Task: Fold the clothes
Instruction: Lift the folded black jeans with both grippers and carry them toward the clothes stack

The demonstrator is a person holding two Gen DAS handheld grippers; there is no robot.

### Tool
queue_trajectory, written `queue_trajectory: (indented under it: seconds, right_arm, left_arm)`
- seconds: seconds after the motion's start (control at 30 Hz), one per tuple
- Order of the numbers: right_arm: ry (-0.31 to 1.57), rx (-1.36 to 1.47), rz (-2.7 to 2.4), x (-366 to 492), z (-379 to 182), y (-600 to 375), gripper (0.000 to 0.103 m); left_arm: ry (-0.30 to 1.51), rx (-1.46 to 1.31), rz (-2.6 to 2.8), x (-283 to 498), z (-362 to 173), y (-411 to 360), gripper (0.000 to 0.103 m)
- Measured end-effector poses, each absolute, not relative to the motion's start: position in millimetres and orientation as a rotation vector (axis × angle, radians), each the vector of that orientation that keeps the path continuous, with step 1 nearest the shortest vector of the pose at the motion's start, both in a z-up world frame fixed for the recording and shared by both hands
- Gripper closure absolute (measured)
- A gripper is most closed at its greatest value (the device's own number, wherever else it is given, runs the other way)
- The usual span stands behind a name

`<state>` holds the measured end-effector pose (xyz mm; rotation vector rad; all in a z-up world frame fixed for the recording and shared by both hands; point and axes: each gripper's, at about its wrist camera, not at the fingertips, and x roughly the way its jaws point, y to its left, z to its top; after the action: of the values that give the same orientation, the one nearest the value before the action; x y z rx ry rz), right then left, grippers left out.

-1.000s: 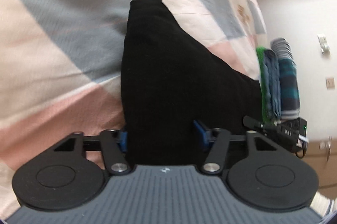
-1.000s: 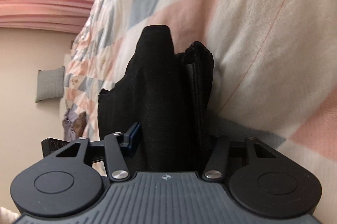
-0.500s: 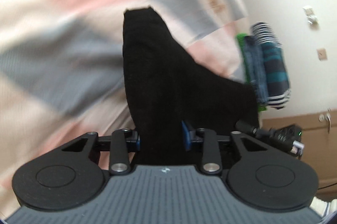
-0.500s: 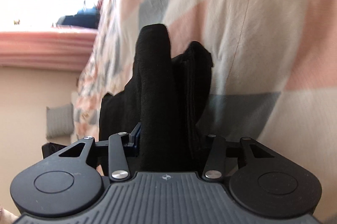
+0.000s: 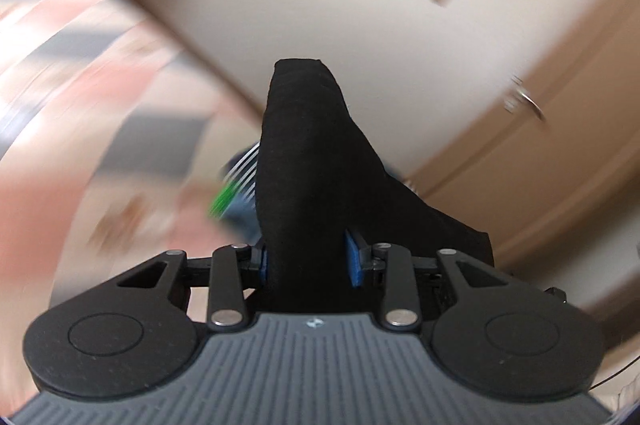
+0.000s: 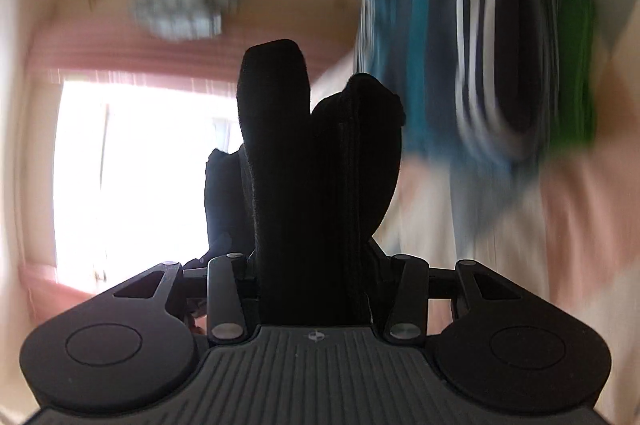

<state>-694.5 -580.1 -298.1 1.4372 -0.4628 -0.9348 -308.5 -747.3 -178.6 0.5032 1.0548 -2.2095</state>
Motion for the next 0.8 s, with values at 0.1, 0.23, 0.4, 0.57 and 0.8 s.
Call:
queue_trajectory:
  seconds: [0.1,0.23,0.4,0.57,0.8]
  right_arm:
    - [-0.563,1.410,-1.034,-723,-296,-597,0.059]
    - [-0.634,1.425,-1.129,-755,-310,-622,0.059]
    - [-0.657,1.462,-1.185,-763,-335,-643,0.059]
    - [-0.601,1.484,-1.250,-784,-364,-652,0.058]
    - [-0.391,1.362,-1.385,-795,-334,-637,0.039]
  left_arm:
    - [0.993,0.552,-2.314,-358,-175,-805,0.074]
    - [0.970,0.636,-2.357,-417,-187,-860,0.074]
    - [0.962,0.730,-2.358,-463,-219,-895,0.073]
    - [0.945,0.832,-2.316,-490,-263,-914,0.067]
    - [0.909,0.768,-2.276,-469,-264,-915,0.066]
